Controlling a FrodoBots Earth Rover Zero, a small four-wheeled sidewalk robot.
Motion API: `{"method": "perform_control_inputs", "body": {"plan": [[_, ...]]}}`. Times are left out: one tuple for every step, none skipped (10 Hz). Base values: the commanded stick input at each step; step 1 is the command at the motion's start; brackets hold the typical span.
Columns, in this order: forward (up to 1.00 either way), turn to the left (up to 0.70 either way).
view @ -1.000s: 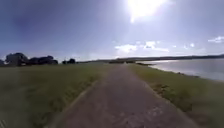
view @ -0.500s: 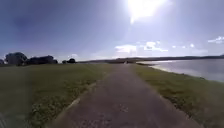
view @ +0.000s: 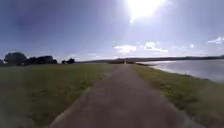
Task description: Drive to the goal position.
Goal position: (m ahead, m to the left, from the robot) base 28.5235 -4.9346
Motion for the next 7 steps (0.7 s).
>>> {"method": "perform_control_inputs", "body": {"plan": [[0.70,0.05],[0.70,0.05],[0.70,0.05],[0.70,0.05],[0.70,0.05],[0.70,0.05],[0.70,0.05]]}}
